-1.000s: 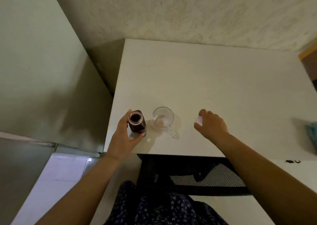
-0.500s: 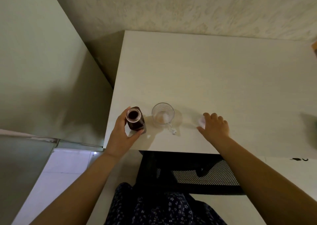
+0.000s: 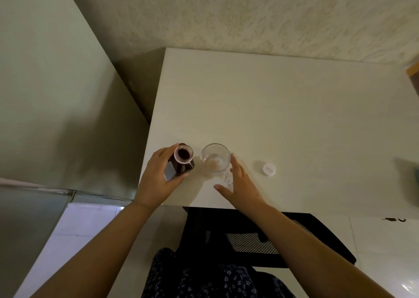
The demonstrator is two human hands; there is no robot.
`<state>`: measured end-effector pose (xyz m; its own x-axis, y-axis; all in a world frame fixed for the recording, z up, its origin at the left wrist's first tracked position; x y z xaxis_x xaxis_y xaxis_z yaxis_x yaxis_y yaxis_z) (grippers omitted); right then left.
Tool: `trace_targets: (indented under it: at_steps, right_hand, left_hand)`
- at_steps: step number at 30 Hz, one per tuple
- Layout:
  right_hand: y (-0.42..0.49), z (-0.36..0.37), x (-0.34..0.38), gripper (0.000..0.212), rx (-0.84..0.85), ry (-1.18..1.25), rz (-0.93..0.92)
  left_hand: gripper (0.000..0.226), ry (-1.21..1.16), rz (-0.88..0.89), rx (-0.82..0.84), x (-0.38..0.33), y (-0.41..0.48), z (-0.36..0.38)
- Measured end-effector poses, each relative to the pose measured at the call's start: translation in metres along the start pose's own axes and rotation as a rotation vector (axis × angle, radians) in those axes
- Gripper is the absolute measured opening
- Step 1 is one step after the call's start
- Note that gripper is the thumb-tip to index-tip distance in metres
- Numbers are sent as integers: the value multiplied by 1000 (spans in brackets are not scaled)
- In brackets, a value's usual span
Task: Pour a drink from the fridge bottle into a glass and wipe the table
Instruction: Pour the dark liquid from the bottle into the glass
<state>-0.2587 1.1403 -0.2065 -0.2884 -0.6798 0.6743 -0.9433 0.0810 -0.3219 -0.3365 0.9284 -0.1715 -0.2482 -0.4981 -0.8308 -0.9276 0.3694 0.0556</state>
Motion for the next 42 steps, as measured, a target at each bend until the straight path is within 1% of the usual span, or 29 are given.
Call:
trace_targets:
  at_steps: [5, 10, 17, 32, 38, 42]
  right_hand:
    - [12, 8, 1, 96, -45, 39, 65]
    - [15, 9, -3, 89, -67, 38, 110]
    - [14, 7, -2, 88, -67, 30, 83]
    - [13, 5, -1, 88, -64, 18, 86]
    - [13, 3, -1, 86, -72, 6, 74]
    - [13, 2, -2, 85, -69, -7, 67]
  left_hand:
    - [69, 233, 94, 101, 1, 19, -4]
    - [76, 397, 195, 155, -1, 31, -1]
    - [74, 569, 294, 194, -12, 40, 2]
    - [82, 882, 401, 160, -20, 48, 5]
    - [82, 931, 397, 100, -21, 48, 8]
    - [84, 934, 402, 88, -20, 47, 10]
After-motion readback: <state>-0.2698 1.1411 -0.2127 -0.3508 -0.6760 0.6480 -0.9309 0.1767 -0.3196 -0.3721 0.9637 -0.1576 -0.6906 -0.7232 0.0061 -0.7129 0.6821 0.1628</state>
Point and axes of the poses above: each hand's wrist, its own y-axis towards the middle knuckle, its own z-axis out of the palm, x = y × z, the point moved 4 cm from there along y, towards the middle knuckle
